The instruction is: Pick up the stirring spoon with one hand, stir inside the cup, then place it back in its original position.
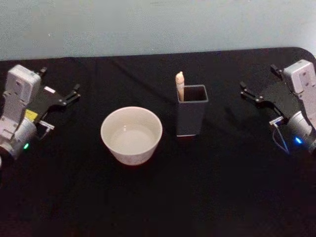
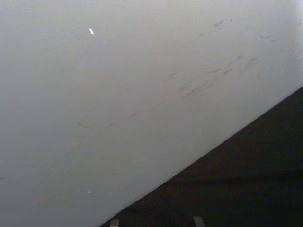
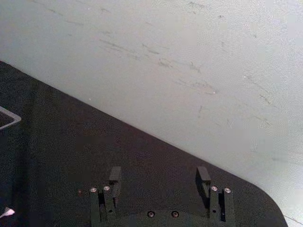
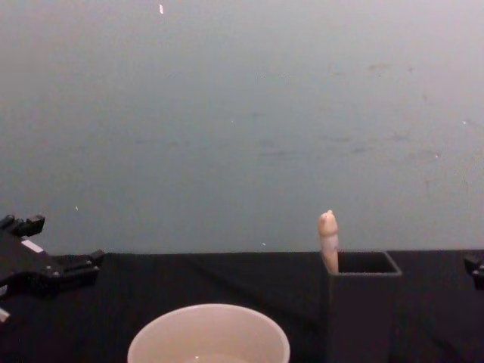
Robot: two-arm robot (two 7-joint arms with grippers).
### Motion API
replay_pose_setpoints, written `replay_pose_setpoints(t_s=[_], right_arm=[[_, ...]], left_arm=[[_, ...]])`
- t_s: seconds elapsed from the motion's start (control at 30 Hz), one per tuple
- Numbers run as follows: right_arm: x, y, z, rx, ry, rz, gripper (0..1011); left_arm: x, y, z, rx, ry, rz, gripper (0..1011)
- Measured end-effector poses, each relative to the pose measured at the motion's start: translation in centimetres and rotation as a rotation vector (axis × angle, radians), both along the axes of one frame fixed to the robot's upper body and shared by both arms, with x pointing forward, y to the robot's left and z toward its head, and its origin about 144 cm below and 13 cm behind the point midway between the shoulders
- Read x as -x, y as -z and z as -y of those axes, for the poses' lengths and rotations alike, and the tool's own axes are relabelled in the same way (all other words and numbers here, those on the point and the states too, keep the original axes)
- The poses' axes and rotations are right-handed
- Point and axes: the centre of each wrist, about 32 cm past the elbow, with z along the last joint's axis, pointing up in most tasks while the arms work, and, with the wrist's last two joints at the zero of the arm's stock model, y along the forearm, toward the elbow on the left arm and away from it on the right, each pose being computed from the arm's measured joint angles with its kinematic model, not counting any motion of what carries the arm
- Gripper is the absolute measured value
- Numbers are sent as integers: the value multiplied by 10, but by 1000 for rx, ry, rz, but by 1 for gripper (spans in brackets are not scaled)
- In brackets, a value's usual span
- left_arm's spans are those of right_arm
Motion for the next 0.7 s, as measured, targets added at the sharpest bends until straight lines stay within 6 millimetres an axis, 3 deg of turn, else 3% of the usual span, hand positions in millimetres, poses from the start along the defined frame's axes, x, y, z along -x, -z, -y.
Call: replay_pose_setpoints(t_s=[0.7], right_arm=[[0, 0, 0, -1, 0, 0, 1000]], left_arm=[[0, 0, 0, 0, 0, 0, 1001]])
